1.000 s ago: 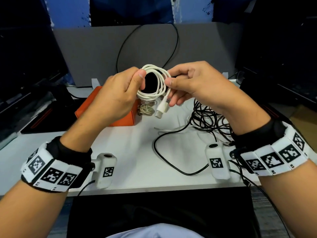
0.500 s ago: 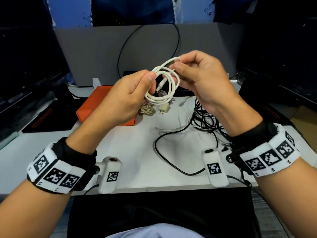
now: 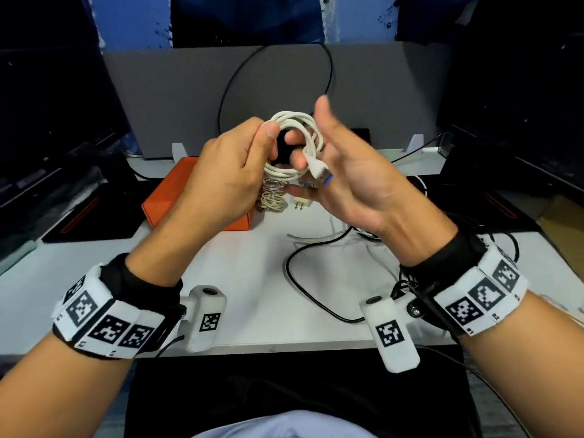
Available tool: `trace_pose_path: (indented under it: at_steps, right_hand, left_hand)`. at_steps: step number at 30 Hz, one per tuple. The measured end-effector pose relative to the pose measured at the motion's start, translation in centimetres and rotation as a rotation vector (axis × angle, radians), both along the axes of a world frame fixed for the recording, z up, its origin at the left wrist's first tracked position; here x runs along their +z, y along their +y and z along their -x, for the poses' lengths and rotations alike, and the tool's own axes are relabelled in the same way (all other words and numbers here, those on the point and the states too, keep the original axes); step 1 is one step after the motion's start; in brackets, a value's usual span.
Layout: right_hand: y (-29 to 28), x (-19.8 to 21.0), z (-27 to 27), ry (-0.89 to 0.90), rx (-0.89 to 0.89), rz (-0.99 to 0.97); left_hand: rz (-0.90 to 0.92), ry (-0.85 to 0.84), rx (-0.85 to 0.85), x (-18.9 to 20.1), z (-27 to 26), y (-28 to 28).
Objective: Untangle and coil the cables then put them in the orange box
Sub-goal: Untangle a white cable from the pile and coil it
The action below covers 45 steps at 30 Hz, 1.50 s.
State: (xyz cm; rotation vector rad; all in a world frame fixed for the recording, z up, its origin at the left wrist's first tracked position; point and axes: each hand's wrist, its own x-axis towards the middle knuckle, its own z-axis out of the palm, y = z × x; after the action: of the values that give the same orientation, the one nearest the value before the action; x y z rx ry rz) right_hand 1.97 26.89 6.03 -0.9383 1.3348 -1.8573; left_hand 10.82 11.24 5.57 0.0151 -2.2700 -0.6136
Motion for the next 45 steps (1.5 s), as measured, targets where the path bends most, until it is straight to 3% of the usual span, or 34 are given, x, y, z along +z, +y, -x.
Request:
trace_pose_path:
  at_steps: [7,12,17,20,24,27,29,31,35,40,45]
  right_hand:
    - [-0.3,-0.8,0.7,0.496,-0.307,-0.167]
    - [2.9,0.7,3.0,0.639,0.009,-0.3]
    - [3.3,0.7,3.4,0.71,-0.067,-0.348]
    - [2.0,0.1,2.7,0.712,-0.203,-0.316]
    - [1.8,-0.2,3.7,0.837,-0.373,-0.374]
    - [2.1,-0.3,4.3,0.847,-0.381,-0.417]
    - [2.3,-0.2,4.4,0.808,-0.331,-0.414]
    - [2.4,-0.1,4.2,0.738,-0.255,-0.402]
    - [2.5,0.1,3.6,0.663,-0.202,-0.347]
    - [0.6,-0.8,2.8,0.636,-0.311,-0.275]
    - [0.9,-0.4,3.3,0.69,-0.33,-0.319]
  left_hand:
    - [-0.012,-0.036,0.0,-0.6,0.5,0.0]
    - [0.018,-0.056,0.015,-0.1,0.5,-1.0]
    - [-0.409,-0.117,-0.189,-0.3,1.1,-1.1]
    - [-0.615,-0.175,-0.285,-0.6,1.2,-1.1]
    - [-0.553,-0.244,-0.37,-0.5,0.9,-1.5]
    - [-0.349,-0.292,-0.451,-0.4,0.4,-1.5]
    - [-0.093,-0.308,-0.351,-0.4,0.2,-1.4]
    - [0.03,-0.282,-0.257,-0.3,0.1,-1.4]
    - [0.041,-0.188,-0.179,-0.1,0.1,-1.3]
    - [0.034,-0.046,-0.072,-1.2,1.0,-1.4]
    - [-0.345,-0.361,-0.401,-0.1,0.5,-2.1]
